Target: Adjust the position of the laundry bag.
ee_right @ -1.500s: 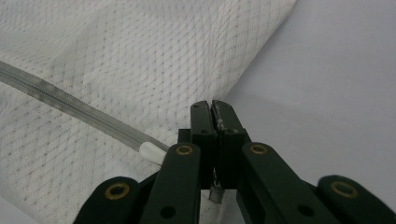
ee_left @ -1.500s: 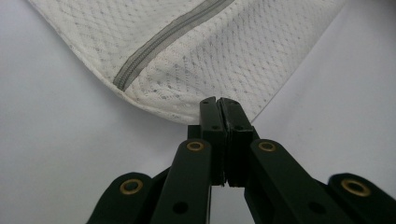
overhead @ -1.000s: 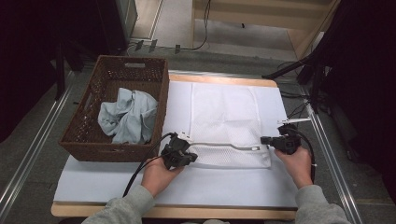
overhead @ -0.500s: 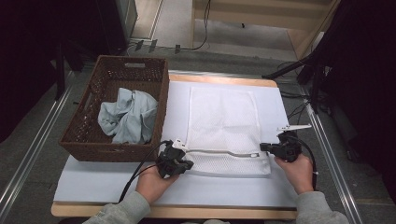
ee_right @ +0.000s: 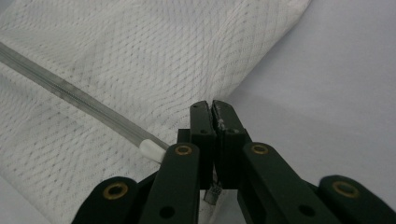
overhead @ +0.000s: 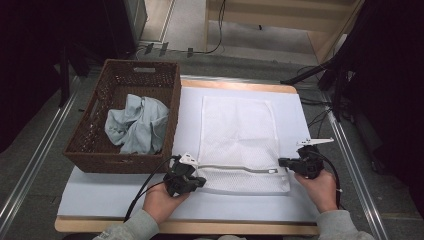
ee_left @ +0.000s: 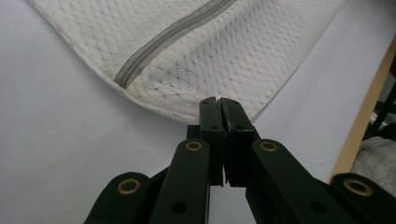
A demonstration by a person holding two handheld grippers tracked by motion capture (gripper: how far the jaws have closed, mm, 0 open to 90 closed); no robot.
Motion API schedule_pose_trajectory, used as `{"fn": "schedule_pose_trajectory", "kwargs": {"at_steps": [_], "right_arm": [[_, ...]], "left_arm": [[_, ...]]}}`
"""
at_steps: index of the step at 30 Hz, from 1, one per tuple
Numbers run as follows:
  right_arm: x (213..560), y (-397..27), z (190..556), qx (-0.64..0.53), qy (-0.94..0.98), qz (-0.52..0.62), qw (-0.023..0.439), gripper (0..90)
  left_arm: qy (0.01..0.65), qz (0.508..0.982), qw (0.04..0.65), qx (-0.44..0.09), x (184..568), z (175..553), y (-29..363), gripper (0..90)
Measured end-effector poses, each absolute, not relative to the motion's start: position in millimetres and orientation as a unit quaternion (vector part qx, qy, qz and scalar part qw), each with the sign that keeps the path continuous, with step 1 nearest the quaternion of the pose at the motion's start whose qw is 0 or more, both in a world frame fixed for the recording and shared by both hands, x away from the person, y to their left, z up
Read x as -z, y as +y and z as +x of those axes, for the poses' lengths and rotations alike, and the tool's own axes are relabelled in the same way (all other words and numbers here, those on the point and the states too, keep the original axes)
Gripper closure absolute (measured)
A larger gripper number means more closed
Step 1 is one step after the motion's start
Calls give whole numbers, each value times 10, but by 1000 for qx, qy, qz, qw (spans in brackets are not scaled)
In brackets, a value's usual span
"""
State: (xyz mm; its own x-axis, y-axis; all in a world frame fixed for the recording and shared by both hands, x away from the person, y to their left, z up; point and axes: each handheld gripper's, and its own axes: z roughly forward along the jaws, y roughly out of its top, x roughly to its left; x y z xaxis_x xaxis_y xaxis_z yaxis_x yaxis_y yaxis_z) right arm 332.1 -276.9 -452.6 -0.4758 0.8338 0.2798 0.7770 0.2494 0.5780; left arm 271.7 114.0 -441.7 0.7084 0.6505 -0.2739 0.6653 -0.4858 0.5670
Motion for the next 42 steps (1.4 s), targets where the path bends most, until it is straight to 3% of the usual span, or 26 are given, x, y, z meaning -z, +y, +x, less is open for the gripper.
{"fn": "schedule_pose_trajectory", "kwargs": {"at_steps": [6,14,22,32,42], "right_arm": [[4551,-2780,3330,-340,789,510,43,879],[4572,-2794,3340,-344,792,503,44,848],[4565,-2812,3339,-352,790,500,49,787],[4552,-2826,3354,-360,787,498,55,625],[4441,-2822,3294,-371,780,500,65,542]], "left_arm": [[376,867,326,0,4448,2713,1149,880],[383,860,337,24,4485,2760,1183,836],[376,864,334,36,4478,2769,1179,637],[353,866,353,27,4327,2769,1181,432],[334,860,384,33,4146,2780,1188,375]]}}
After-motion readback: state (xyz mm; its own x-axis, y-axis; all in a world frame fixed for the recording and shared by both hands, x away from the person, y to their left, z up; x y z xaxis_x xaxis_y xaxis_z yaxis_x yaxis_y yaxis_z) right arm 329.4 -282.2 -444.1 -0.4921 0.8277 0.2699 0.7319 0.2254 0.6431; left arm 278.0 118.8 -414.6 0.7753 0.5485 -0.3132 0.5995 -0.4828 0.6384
